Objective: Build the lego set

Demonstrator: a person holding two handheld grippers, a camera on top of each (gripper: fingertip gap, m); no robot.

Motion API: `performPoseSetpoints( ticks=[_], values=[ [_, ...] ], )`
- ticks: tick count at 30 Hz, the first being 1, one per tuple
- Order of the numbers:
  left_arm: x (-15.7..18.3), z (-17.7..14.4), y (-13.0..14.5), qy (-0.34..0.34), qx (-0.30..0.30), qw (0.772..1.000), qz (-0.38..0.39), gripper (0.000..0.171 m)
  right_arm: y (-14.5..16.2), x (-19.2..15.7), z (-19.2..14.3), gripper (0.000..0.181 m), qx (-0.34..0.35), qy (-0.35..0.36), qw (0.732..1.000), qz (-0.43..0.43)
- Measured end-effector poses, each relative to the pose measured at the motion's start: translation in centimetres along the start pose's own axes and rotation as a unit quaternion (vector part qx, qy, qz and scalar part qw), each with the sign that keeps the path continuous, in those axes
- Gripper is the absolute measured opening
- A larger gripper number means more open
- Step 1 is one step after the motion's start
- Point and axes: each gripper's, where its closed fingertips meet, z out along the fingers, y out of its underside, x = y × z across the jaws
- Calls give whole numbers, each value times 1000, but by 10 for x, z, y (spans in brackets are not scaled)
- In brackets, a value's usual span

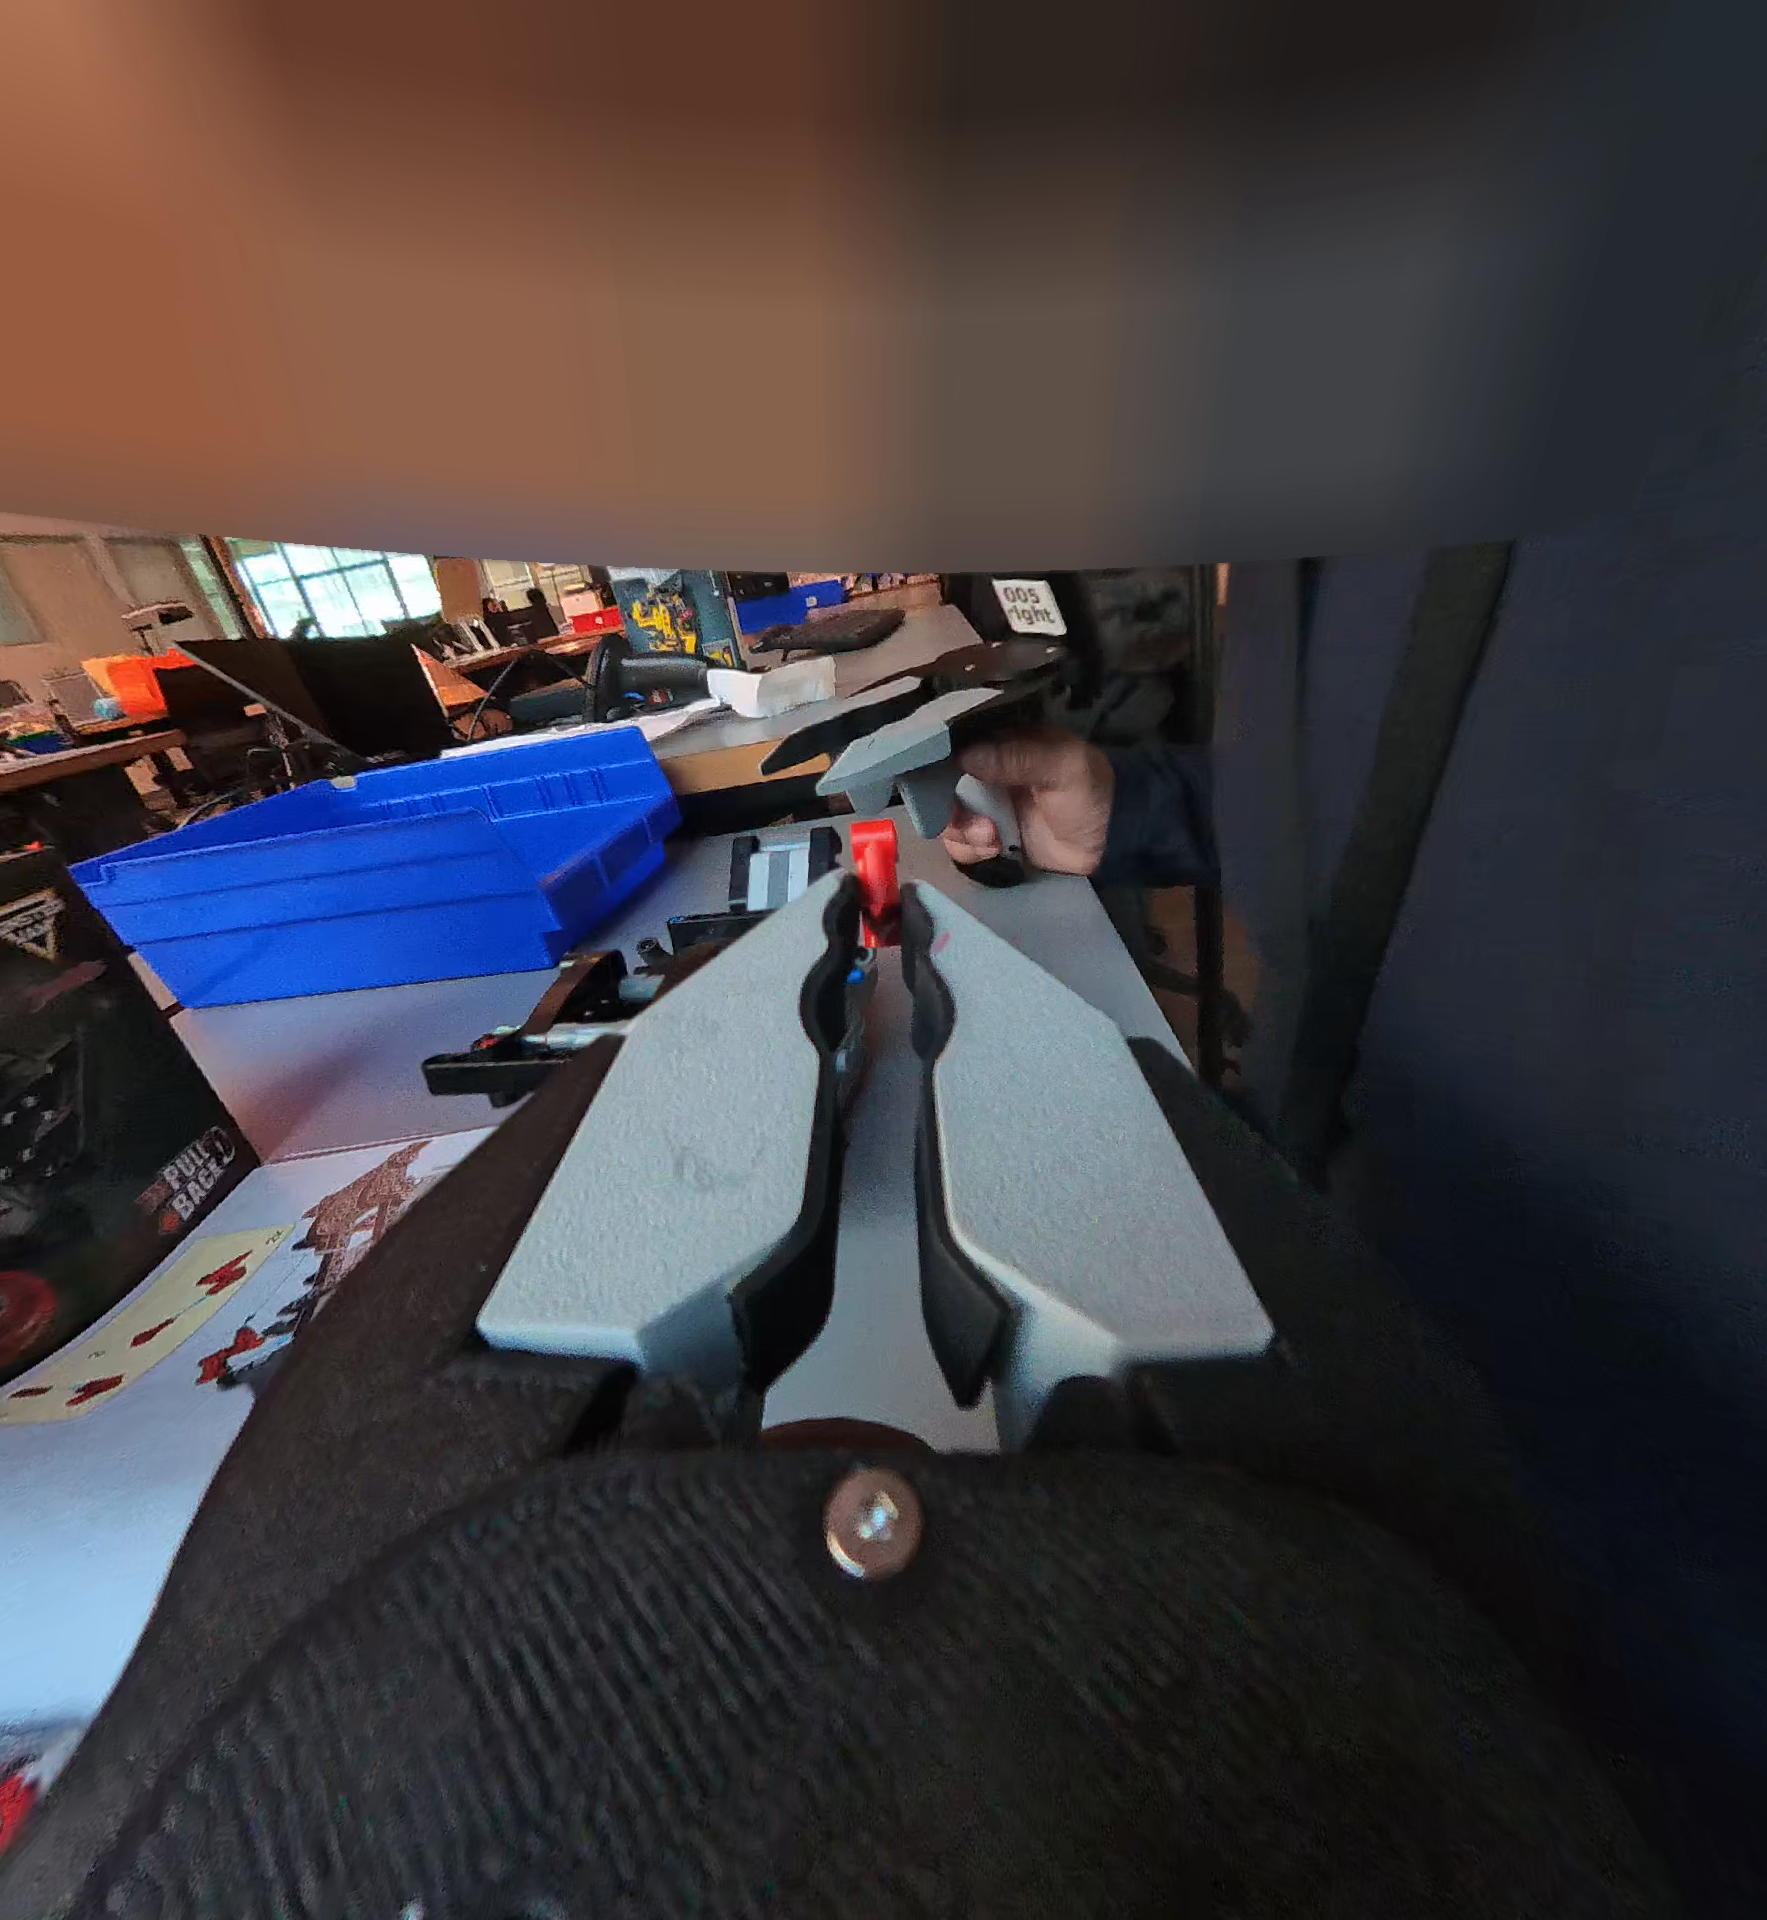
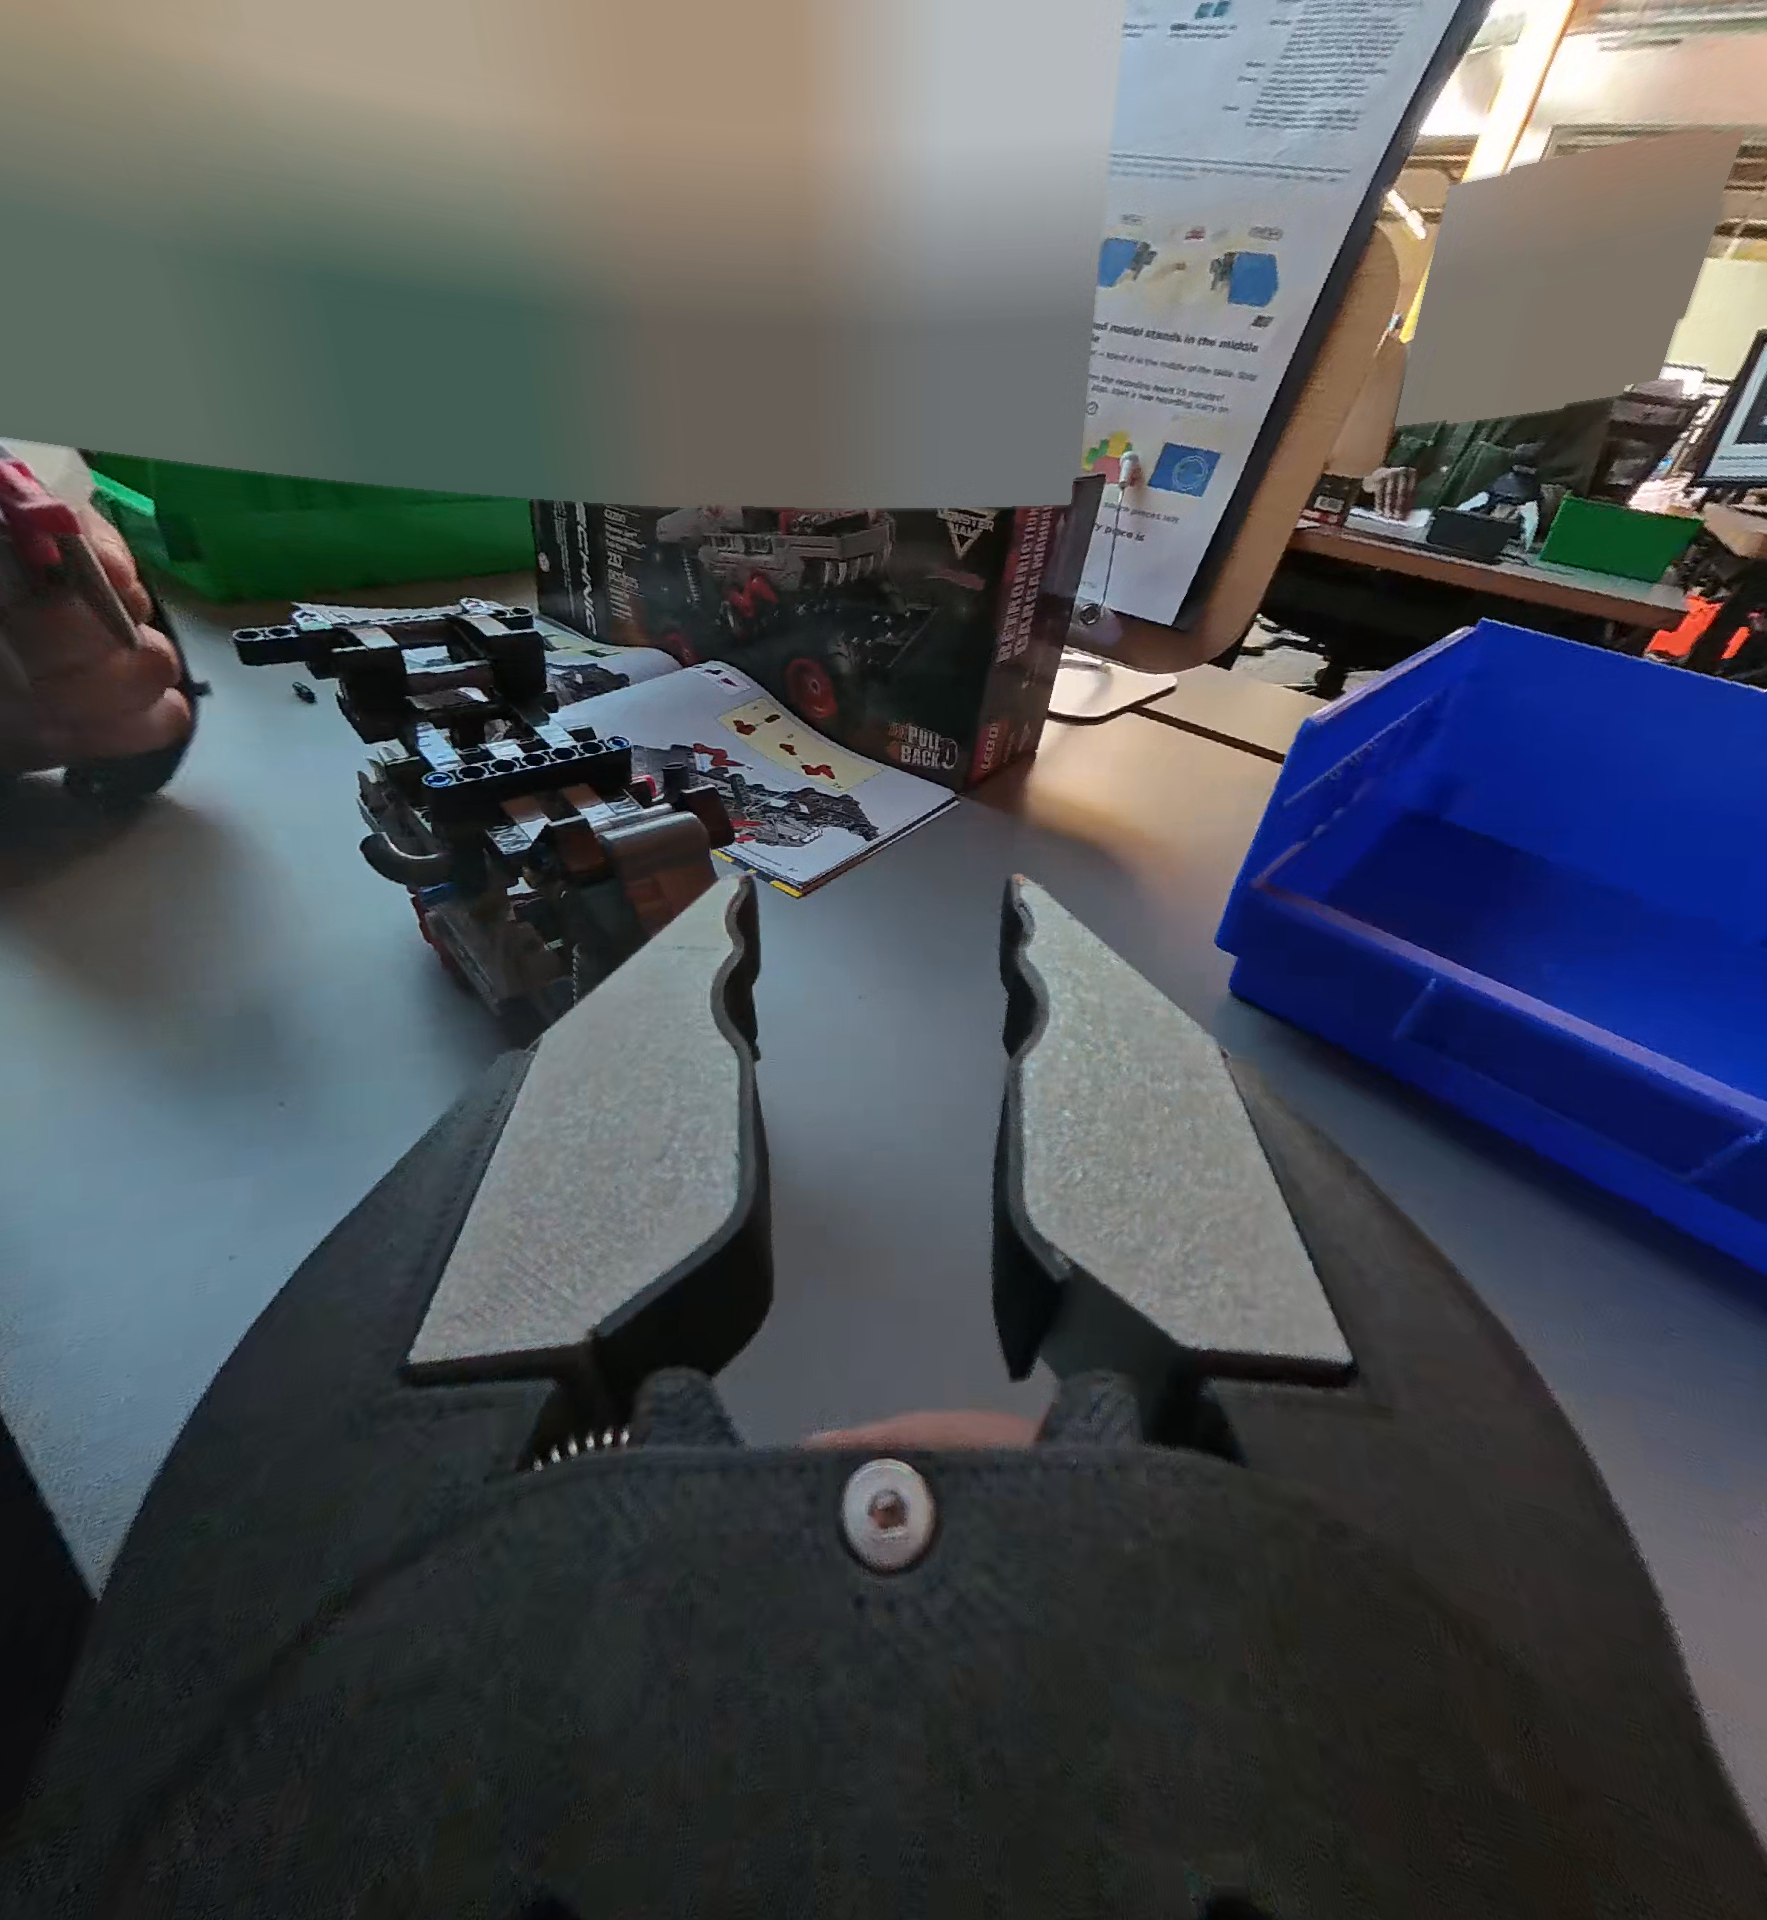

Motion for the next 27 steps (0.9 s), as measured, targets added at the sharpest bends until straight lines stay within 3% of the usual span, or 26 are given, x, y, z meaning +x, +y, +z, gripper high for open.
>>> performPoseSetpoints(
  ticks=[6, 9, 15, 20, 24, 27],
  values=[
    [4, -15, 12, -26, -71, 997, 8, 4, 10, -2, 8, 47, -39, 1, 999, -10],
    [-17, -30, 26, -78, -125, 989, 5, 4, 11, -4, 9, 49, -44, 0, 999, -19],
    [-32, -55, 46, -110, -206, 972, 22, 4, 7, -4, 6, 45, -28, 13, 999, -33],
    [-27, -48, 36, -69, -163, 984, 29, 4, 7, -18, 9, 48, -30, -37, 999, -21],
    [-26, -43, 27, -7, -121, 993, -12, 4, 7, -39, 14, 47, -38, -155, 987, 32],
    [-42, -37, 21, 15, -98, 993, -58, 4, 13, -42, 24, 63, -66, -216, 972, 60]
  ],
)
